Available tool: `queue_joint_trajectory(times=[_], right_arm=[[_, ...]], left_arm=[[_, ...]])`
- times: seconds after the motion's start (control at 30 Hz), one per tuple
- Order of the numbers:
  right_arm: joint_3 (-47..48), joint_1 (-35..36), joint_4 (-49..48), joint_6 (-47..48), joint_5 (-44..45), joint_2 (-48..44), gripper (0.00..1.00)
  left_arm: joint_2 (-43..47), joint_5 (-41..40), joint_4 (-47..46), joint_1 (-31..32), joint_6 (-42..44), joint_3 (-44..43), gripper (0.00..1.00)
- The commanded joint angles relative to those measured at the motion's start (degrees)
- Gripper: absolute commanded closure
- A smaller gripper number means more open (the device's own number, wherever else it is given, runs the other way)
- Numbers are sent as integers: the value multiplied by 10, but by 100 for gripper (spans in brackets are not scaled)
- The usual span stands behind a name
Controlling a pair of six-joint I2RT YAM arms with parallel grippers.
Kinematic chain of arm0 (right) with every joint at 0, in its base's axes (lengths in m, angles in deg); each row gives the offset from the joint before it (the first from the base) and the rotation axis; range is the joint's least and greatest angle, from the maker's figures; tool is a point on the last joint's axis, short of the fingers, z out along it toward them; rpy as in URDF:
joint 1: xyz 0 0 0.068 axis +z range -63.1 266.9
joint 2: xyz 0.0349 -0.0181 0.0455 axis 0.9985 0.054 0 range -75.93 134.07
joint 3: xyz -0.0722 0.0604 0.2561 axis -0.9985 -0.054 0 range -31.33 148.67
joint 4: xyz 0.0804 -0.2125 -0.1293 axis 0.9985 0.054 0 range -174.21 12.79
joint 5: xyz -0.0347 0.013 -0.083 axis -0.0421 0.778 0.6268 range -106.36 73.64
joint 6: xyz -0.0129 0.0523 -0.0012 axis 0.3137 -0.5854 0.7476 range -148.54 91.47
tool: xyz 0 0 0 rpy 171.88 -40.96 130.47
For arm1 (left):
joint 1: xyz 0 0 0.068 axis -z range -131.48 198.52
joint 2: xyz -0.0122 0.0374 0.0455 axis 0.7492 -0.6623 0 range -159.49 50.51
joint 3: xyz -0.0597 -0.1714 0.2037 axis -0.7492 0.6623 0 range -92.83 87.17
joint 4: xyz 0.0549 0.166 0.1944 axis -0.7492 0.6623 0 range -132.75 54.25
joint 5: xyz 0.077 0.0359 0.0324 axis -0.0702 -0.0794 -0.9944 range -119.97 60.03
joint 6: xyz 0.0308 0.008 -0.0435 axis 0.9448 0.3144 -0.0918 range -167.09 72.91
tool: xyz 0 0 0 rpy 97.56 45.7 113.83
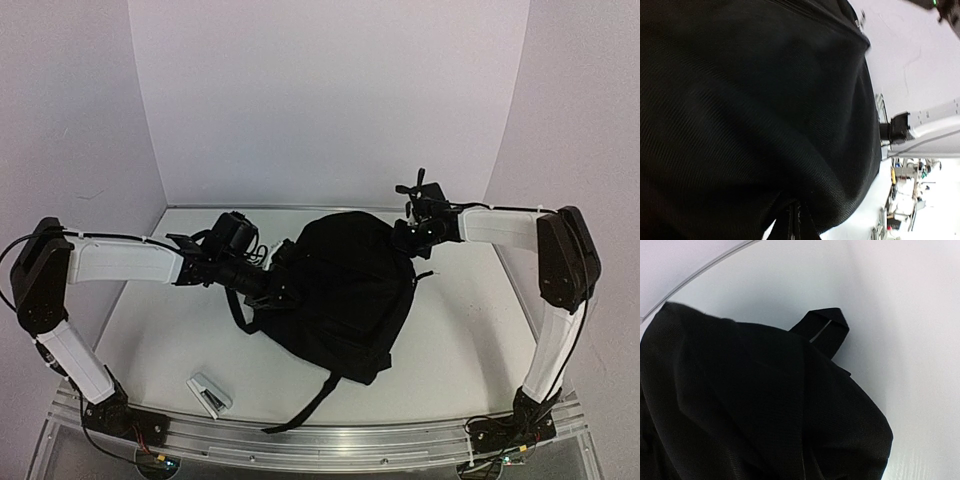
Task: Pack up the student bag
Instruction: Adjust the student bag at the center of the board.
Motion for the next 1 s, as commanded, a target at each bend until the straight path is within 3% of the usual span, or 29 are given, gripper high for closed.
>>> queue_joint_trajectory(times=[0.0, 0.07, 0.13, 0.27, 0.37, 0.57, 0.77, 0.97], right_arm=[[68, 32, -40, 33, -73, 24, 100], [79, 40, -40, 37, -76, 25, 100], [81, 48, -40, 36, -79, 17, 100], [66, 55, -40, 35, -73, -21, 76], [47, 57, -38, 30, -65, -63, 60], [5, 63, -30, 13, -61, -145, 48], [-30, 76, -24, -7, -64, -203, 42], [-55, 83, -18, -22, -58, -244, 39]], left_arm=[[37, 66, -54, 40, 0, -2, 99], [53, 56, -27, 41, 11, -4, 93], [75, 38, 7, 40, 32, -14, 79], [111, -50, 125, 36, 82, -66, 42], [116, -92, 183, 5, 106, -96, 33], [81, -59, 185, -81, 132, -100, 29], [5, -34, 207, -83, 174, -150, 39], [-43, -44, 221, -83, 194, -176, 40]])
